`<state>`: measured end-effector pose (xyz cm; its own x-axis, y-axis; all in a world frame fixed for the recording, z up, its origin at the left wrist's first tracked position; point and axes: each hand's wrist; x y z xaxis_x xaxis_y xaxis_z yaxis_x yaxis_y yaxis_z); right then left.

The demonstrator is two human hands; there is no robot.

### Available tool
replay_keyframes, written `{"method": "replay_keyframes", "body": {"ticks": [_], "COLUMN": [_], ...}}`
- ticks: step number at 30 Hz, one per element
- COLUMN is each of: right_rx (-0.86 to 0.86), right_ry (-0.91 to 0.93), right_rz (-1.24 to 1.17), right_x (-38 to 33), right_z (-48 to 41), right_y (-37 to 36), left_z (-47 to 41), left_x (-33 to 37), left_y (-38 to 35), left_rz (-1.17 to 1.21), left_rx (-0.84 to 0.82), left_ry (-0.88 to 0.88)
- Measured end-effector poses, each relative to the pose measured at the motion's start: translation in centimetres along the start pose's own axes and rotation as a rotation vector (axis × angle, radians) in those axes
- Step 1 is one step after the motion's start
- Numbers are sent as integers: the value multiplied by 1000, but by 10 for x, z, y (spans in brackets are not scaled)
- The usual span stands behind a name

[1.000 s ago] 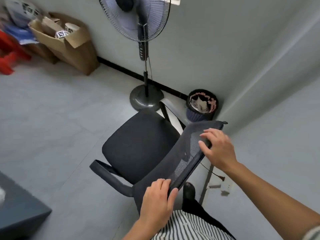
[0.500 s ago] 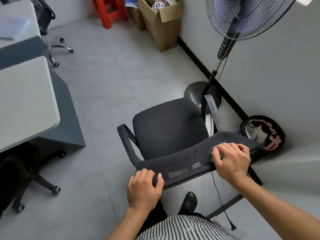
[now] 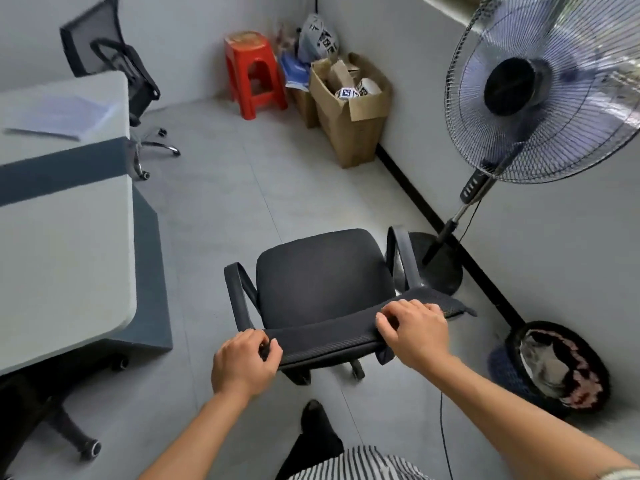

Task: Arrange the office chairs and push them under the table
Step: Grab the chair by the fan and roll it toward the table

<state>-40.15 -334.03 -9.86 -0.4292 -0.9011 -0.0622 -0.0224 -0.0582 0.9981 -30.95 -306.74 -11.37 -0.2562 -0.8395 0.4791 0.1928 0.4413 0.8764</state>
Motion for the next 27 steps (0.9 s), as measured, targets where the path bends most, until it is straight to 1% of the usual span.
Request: {"method": "replay_keyframes", "body": {"ticks": [2, 4, 6, 9, 14, 19, 27], "right_rx": [-26, -18, -1, 41, 113, 192, 148], "right_ry": [39, 33, 26, 78, 177, 327, 607], "right_rz": [-46, -58, 3, 119, 92, 61, 57], "right_x": [1, 0, -8, -26, -39, -59, -117], "right_z": [-35, -67, -95, -134, -206, -292, -450], "right_y": [7, 9, 5, -3, -7, -14, -20], "left_z": [-29, -54, -76, -105, -153, -196, -275], "left_x": [-6, -14, -21, -30, -31, -29, -20], "left_y": [5, 10, 13, 17, 19, 20, 21], "left_rz": [-9, -20, -22, -14, -13, -19, -28], "left_rx": [-7, -16, -16, 11, 59, 175, 316], "left_ry": [15, 33, 61, 108, 162, 243, 492]}}
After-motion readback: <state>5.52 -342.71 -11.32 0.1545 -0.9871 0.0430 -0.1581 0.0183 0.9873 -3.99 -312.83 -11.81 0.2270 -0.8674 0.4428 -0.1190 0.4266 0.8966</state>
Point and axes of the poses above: each hand's wrist, its own z-axis away from the middle knuckle, its own y-axis out of the back of the hand, x = y × z, and after that the axes turned 7 degrees about z, right-handed
